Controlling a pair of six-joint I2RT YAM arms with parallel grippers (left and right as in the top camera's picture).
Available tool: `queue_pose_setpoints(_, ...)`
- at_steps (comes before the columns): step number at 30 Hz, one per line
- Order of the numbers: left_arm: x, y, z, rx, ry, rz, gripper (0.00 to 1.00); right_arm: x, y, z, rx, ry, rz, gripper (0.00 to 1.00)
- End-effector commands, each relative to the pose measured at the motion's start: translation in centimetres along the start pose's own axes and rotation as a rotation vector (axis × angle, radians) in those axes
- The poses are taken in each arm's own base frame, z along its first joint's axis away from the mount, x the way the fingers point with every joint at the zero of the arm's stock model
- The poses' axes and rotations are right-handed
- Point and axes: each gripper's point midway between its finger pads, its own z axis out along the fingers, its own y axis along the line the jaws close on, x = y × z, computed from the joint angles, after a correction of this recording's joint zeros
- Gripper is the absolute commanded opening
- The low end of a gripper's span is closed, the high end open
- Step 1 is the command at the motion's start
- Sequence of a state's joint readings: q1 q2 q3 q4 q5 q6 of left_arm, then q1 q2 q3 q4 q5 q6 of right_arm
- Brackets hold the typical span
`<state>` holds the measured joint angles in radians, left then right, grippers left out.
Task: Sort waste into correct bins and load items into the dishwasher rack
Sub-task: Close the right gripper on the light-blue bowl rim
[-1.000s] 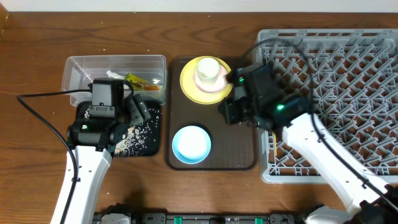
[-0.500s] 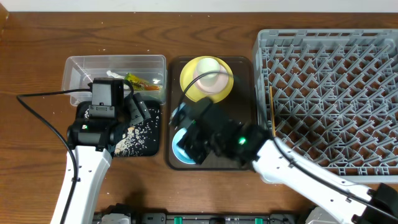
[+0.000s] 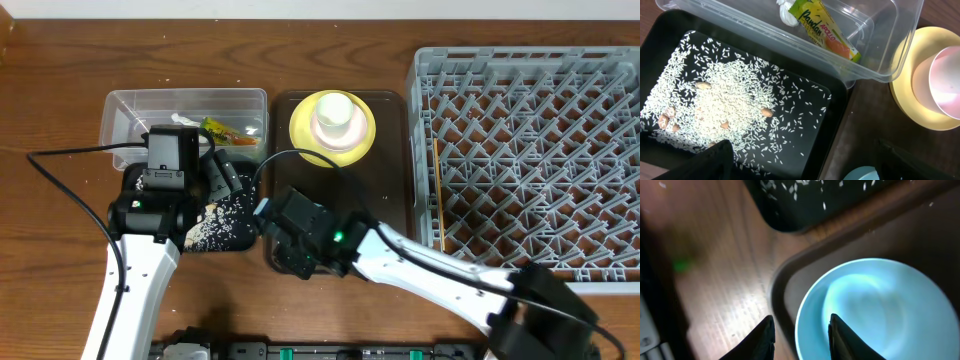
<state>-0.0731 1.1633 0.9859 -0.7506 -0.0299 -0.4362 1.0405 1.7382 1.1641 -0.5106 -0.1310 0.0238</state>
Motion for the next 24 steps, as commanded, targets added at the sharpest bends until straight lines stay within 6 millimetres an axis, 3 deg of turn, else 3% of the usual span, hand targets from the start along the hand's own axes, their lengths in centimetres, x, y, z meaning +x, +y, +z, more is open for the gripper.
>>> queue_pose_setpoints(1, 0.0, 0.4, 0.3, -0.018, 0.002, 0.014, 0.90, 0.6, 0.4, 1.9, -0.009, 0.036, -0.024, 0.34)
queue_pose_setpoints(5, 0.1, 0.4, 0.3, -0.018, 0.002, 0.014, 0.90, 1.7, 0.7, 3.8, -0.020, 0.079, 0.020, 0.33)
queue_pose_setpoints(10, 0.1, 0.4, 0.3, -0.018, 0.002, 0.014, 0.91, 2.6, 0.9, 4.9, -0.020, 0.116, 0.016, 0.31)
queue_pose_setpoints(14, 0.0, 0.4, 0.3, -0.018, 0.002, 0.014, 0.90, 2.6, 0.9, 4.8, -0.020, 0.116, 0.016, 0.22)
queue_pose_setpoints(24, 0.1, 0.4, 0.3, -0.018, 0.002, 0.014, 0.90, 1.3, 0.6, 3.4, 0.004, 0.068, 0.011, 0.22)
